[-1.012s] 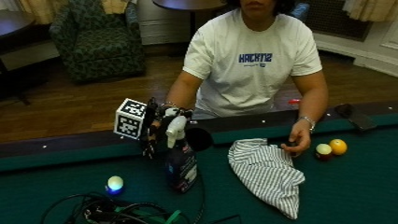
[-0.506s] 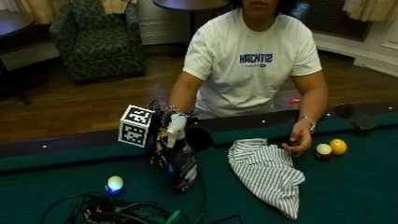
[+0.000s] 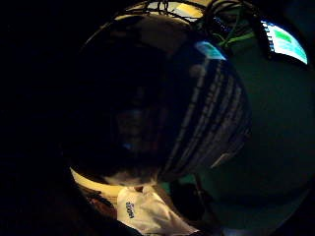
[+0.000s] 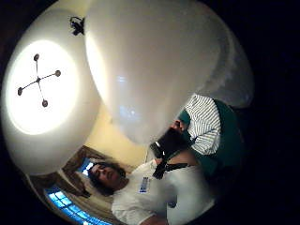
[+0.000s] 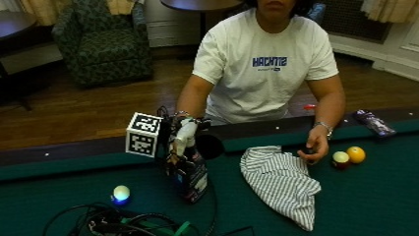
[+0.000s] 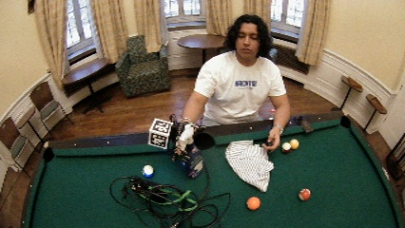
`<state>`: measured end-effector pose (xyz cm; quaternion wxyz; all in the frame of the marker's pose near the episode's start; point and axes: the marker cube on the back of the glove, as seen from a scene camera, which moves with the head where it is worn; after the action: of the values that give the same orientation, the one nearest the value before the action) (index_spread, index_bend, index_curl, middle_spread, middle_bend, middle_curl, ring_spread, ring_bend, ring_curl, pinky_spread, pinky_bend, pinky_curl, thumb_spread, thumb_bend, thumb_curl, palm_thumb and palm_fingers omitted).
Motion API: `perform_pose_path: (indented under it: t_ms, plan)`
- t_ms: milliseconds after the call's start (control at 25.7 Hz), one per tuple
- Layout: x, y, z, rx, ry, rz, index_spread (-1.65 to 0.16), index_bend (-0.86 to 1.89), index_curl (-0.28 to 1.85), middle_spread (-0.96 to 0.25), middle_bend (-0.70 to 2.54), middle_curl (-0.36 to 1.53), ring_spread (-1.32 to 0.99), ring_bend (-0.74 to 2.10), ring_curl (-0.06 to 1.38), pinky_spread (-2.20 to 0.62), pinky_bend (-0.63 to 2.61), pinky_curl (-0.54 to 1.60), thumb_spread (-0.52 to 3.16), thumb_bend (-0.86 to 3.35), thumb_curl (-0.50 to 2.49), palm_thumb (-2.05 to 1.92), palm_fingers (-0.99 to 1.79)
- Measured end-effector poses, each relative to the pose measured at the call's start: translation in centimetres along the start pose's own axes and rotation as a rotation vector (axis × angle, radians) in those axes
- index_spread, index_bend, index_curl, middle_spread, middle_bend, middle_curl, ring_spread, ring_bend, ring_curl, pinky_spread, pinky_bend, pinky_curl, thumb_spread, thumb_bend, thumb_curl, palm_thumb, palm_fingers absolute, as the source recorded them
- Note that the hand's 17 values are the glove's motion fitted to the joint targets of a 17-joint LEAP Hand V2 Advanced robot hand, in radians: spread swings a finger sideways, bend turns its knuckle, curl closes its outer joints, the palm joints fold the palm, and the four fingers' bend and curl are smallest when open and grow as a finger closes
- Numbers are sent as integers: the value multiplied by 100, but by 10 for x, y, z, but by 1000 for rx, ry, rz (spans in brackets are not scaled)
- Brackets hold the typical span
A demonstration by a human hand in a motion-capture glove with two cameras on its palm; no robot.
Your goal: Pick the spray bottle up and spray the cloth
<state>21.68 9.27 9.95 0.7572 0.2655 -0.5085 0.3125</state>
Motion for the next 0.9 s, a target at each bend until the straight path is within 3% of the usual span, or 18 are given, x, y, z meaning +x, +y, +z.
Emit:
perform_pose_path:
  t_ms: [234, 311, 584, 895]
  plan:
    - [-6, -5, -4, 33, -65, -15, -36, 33, 36, -16, 65, 42, -4, 57, 34, 21, 6, 8, 93, -2, 37, 60, 51]
    - [-10, -8, -5, 59, -73, -24, -36, 30, 36, -17, 63, 42, -9, 63, 35, 18, 15, 10, 94, 2, 39, 69, 72]
    - [-13, -17, -7, 219, -55, -44, -33, 14, 34, -20, 54, 41, -16, 64, 37, -4, 41, 22, 86, 6, 46, 87, 114]
    - [-17, -21, -5, 454, 122, -93, -32, 25, 42, -22, 58, 46, -21, 67, 42, -23, 48, 31, 64, 1, 54, 92, 140]
